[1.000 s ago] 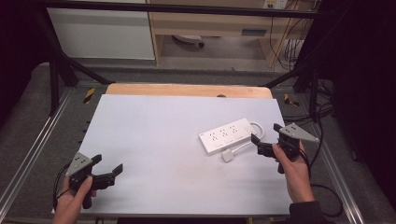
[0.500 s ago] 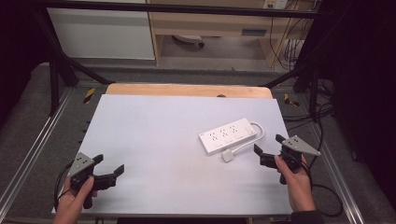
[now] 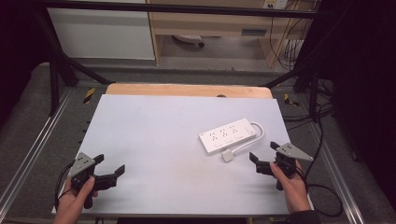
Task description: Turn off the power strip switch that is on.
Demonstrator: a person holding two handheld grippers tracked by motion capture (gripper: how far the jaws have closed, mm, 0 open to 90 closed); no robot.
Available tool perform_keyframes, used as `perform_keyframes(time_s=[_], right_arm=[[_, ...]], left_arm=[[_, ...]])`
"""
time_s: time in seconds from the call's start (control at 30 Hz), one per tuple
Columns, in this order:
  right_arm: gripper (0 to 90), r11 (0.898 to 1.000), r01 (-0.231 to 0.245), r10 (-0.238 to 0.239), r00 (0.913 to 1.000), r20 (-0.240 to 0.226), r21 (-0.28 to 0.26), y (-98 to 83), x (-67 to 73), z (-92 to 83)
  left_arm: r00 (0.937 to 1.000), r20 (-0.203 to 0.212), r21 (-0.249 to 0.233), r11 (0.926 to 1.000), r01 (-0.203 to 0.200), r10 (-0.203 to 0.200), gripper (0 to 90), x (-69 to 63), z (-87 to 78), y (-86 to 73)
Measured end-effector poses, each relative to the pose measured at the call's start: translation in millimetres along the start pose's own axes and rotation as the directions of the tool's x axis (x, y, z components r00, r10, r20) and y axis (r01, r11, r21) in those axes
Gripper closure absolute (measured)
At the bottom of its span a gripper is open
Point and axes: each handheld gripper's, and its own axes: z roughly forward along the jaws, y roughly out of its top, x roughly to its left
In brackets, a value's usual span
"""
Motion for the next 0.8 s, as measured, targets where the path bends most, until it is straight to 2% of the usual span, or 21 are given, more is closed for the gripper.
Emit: perform_keyframes(time_s=[0.5,0.7,0.8], right_arm=[[2.5,0.996,0.019,-0.013,0.9979,-0.064,0.086,-14.7,9.1,18.8],[2.5,0.987,0.040,-0.028,0.9967,-0.077,0.155,-18.7,16.2,29.9],[3.0,0.982,0.051,-0.034,0.9946,-0.098,0.183,-19.8,18.2,33.6]], left_arm=[[0.9999,0.006,0.005,1.0000,-0.008,0.008,6.4,-0.9,1.4,0.0],[0.9999,0.006,0.008,0.9999,-0.012,0.012,6.5,-1.1,1.7,0.1],[0.9999,0.008,0.010,0.9998,-0.014,0.014,6.5,-1.3,2.0,0.1]])
